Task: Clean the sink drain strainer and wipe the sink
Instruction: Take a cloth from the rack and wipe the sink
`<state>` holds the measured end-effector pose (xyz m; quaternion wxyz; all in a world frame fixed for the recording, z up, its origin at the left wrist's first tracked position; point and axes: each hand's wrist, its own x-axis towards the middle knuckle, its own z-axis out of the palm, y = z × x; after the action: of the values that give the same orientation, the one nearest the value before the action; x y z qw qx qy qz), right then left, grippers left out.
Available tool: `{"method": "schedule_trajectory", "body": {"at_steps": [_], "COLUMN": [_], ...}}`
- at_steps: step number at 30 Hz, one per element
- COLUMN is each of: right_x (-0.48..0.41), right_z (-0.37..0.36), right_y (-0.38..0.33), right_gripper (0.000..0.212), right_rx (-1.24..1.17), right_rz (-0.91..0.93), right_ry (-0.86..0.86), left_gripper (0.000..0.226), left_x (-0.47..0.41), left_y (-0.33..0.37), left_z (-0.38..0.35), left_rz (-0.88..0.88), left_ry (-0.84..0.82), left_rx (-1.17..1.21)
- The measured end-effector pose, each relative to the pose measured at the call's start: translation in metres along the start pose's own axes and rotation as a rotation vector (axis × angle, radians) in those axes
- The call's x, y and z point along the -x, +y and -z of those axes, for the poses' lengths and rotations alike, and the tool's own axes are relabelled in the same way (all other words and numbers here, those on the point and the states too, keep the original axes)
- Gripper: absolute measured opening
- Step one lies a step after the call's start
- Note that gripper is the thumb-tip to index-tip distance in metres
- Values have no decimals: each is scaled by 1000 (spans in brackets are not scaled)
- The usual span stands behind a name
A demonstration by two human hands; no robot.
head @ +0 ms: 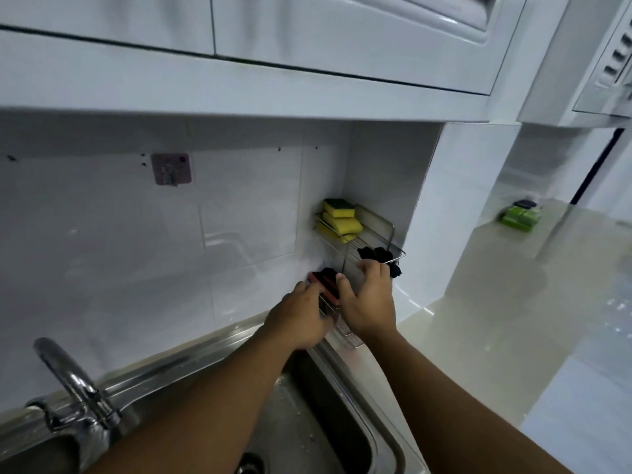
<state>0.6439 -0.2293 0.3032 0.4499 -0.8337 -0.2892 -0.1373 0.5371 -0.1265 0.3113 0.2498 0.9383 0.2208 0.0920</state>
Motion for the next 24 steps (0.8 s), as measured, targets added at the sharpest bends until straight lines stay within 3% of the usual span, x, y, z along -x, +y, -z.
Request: {"method": "schedule_trajectory", "body": {"at_steps": [6,14,20,24], "right_x": [-22,-61,-89,-121], "right_z": [7,18,21,27], "right_y": [23,57,77,87], "right_gripper": [50,44,29,30], "right_rx": [25,80,63,147], "right_rz": [-39,-80,-49,-63], "right_ry": [13,4,-85,-212], "left_gripper": [58,69,54,45], "left_x": [-26,-70,-99,-115], "left_y": [20,36,54,65], "left_z": [-7,-22,-31,-37], "left_rz": [-31,-21,-4,24], "left_ry": [-6,-16,-24,-25], "left_rx": [3,32,76,142]}}
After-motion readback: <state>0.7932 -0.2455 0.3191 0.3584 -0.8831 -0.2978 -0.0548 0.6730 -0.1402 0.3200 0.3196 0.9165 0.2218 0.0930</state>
